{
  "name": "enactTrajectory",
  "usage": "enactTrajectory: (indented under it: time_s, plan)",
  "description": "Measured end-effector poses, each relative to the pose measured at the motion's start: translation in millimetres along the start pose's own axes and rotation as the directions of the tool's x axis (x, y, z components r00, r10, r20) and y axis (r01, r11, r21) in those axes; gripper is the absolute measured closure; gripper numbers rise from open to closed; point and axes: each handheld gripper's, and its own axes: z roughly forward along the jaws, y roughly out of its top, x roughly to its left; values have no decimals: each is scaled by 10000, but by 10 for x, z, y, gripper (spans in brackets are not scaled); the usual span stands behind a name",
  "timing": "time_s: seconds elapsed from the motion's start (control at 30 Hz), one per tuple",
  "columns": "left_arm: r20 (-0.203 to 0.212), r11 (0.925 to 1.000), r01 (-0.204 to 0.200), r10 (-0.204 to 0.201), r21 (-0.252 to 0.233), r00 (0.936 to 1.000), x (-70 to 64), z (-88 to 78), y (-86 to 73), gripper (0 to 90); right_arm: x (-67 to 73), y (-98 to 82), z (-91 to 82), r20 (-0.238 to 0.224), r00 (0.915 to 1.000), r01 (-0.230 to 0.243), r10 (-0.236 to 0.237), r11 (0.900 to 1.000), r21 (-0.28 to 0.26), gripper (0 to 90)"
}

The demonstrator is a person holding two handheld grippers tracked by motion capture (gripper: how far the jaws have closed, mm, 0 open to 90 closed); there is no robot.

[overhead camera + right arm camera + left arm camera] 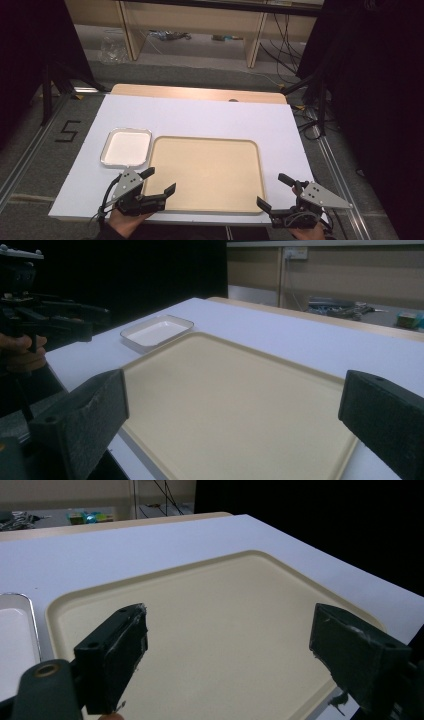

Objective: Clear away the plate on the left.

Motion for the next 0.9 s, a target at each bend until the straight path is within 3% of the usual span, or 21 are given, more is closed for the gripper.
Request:
enactTrajectory:
  time_s: [0.17,0.2,0.23,0.27,0.43,0.47,0.57,0.6,0.9]
  plan:
    - [-76,9999,146,-146,-28,9999,-11,1,-5,154,-2,-2,6,66,10000,47,-46,9999,-127,4]
    - [-61,9999,-88,87,-70,9999,1,-4,0,154,-21,2,10,41,9996,264,-264,9995,-148,4]
    - [-102,9999,-89,88,-107,9999,4,-11,2,154,1,-3,7,52,10000,5,-4,9999,-104,4]
    - [-60,9998,-32,31,-172,10000,10,-10,3,154,-18,-1,15,66,9996,290,-288,9994,-199,4]
    - [-237,10000,4,-7,-90,9997,44,-13,6,154,-18,0,15,60,9996,284,-283,9994,-206,4]
    - [-251,10000,7,-10,-100,9997,50,-13,6,154,2,-3,7,33,10000,7,-7,10000,-86,4]
    - [-261,10000,50,-52,-74,9996,59,-13,6,154,2,-3,6,28,10000,15,-15,10000,-88,4]
    - [-255,10000,40,-43,-90,9997,62,-15,7,154,-18,-1,15,56,9995,297,-296,9994,-194,4]
    - [-382,9998,91,-98,-183,9992,103,-32,15,155,-14,2,9,5,9996,265,-265,9996,-74,4]
